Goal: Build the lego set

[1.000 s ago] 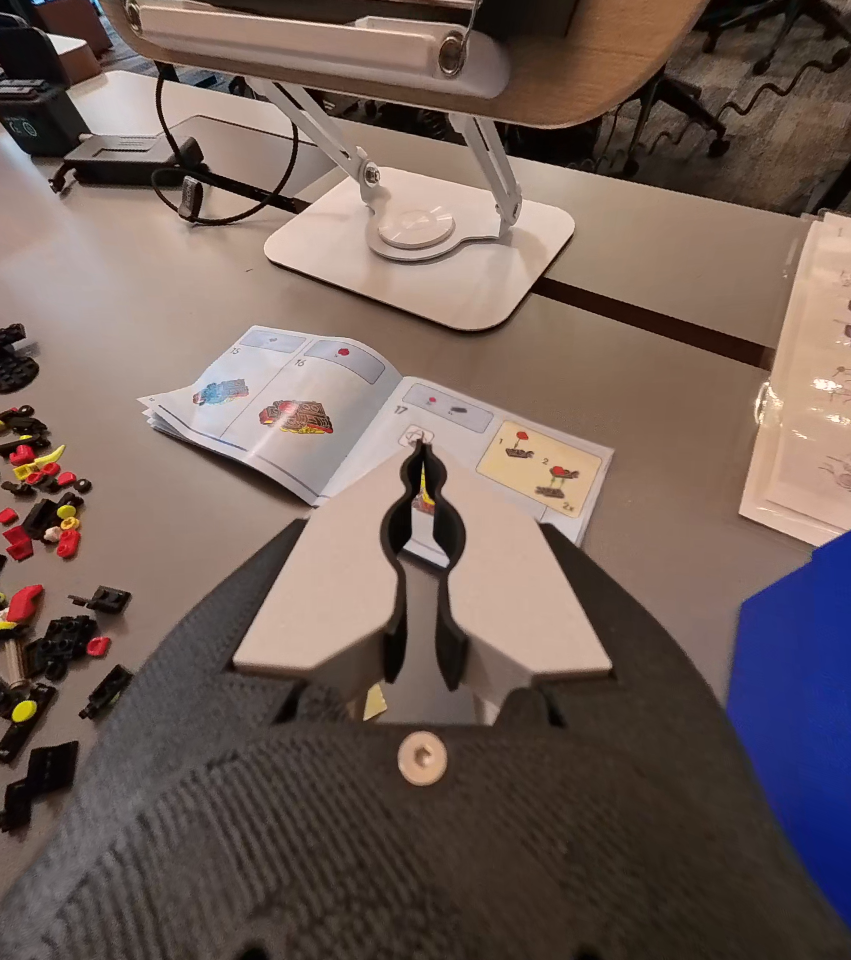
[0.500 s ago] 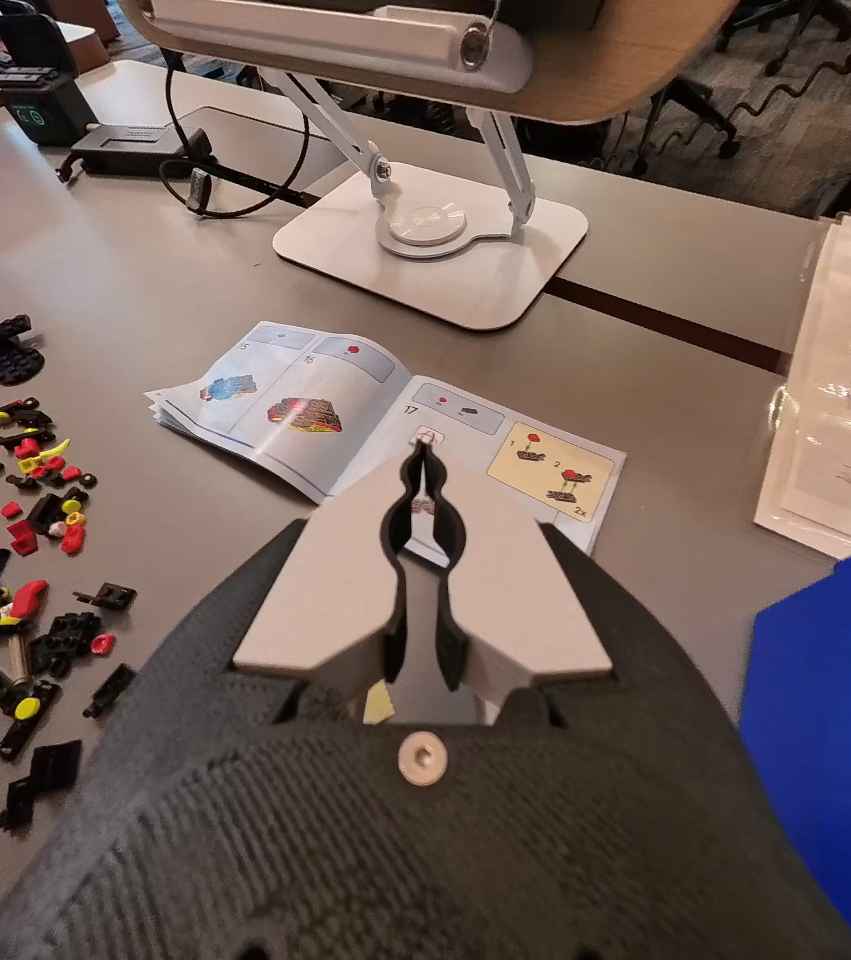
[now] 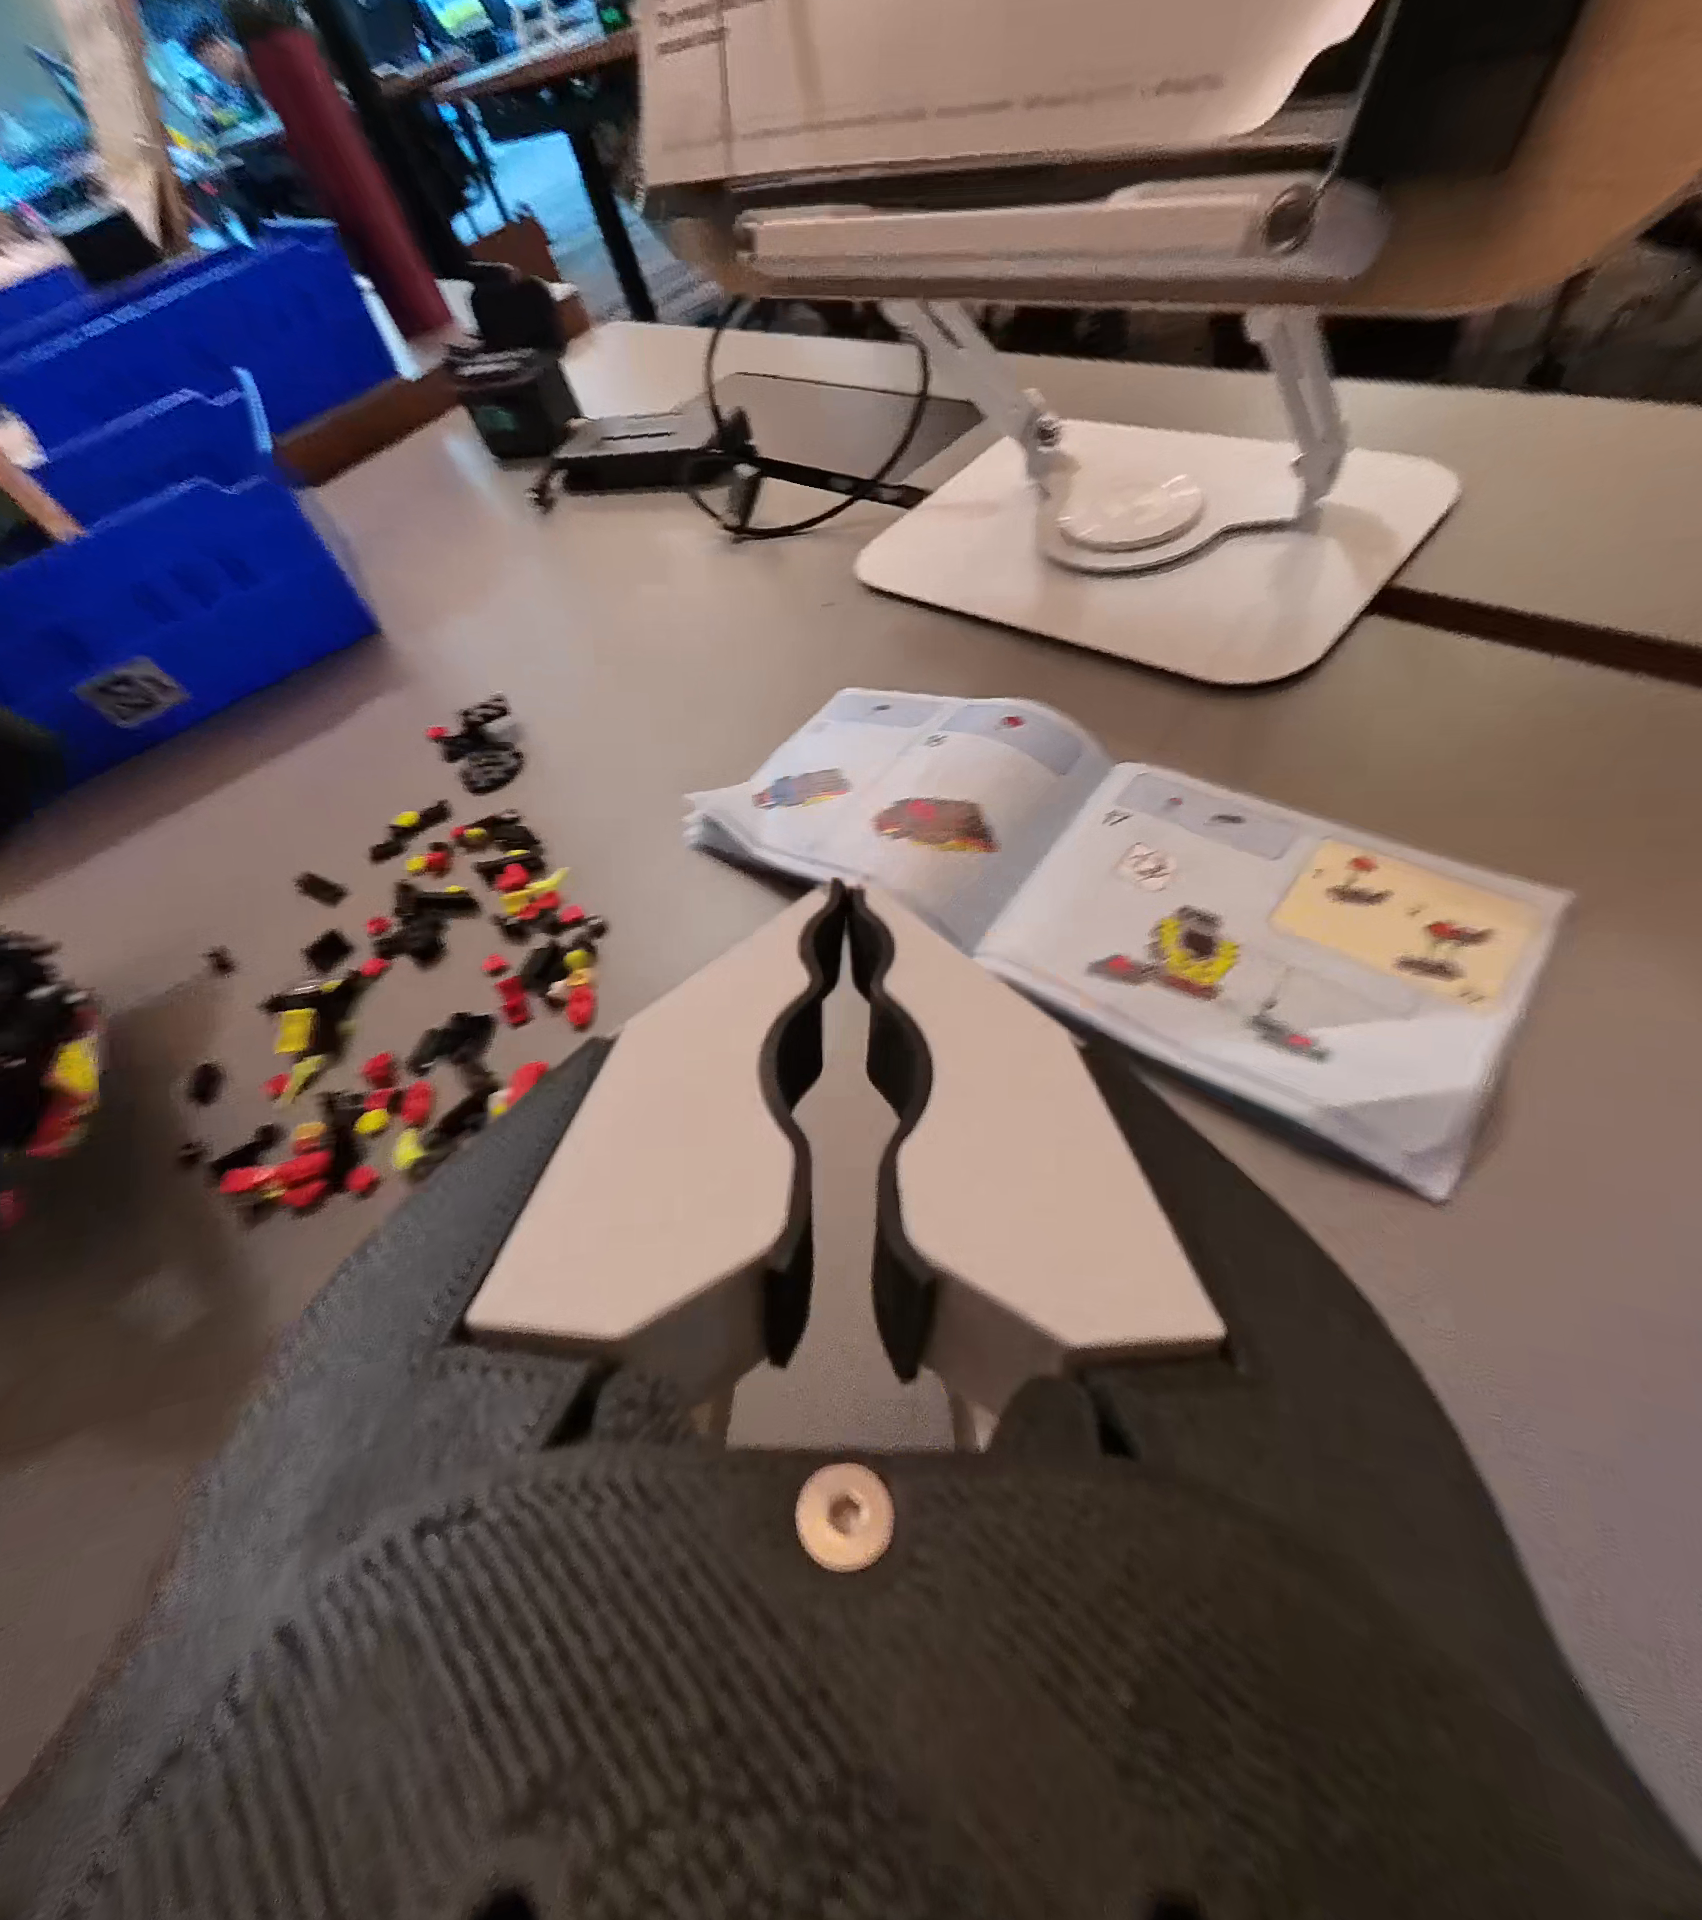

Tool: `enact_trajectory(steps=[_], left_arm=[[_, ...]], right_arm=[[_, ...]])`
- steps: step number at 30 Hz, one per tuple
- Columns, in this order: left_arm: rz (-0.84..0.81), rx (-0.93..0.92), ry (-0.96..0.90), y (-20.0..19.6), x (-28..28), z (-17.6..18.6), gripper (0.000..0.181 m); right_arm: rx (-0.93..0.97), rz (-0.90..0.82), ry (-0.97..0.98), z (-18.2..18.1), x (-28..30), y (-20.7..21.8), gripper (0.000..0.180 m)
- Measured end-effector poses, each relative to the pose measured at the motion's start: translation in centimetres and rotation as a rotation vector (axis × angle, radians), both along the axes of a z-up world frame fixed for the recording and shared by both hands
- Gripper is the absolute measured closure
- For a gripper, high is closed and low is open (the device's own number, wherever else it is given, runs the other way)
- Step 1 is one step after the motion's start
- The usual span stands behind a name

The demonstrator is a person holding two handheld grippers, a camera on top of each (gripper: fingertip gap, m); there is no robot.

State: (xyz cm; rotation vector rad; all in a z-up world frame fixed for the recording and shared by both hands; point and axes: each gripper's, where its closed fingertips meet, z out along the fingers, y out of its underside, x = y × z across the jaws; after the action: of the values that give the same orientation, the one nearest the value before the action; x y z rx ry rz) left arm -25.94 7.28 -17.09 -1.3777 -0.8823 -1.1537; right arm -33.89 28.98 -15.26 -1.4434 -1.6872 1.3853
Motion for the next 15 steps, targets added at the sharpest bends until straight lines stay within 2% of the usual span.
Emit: enact_trajectory(steps=[7,15], left_arm=[[0.043,0.037,-0.045,-0.1,-0.6,0.3,0.158],[0.094,0.024,-0.029,-0.5,-1.5,0.2,0.158]], right_arm=[[-0.159,0.072,-0.006,-0.1,3.0,-2.4,0.18],[-0.185,0.115,-0.004,-0.4,3.0,-3.4,0.18]])
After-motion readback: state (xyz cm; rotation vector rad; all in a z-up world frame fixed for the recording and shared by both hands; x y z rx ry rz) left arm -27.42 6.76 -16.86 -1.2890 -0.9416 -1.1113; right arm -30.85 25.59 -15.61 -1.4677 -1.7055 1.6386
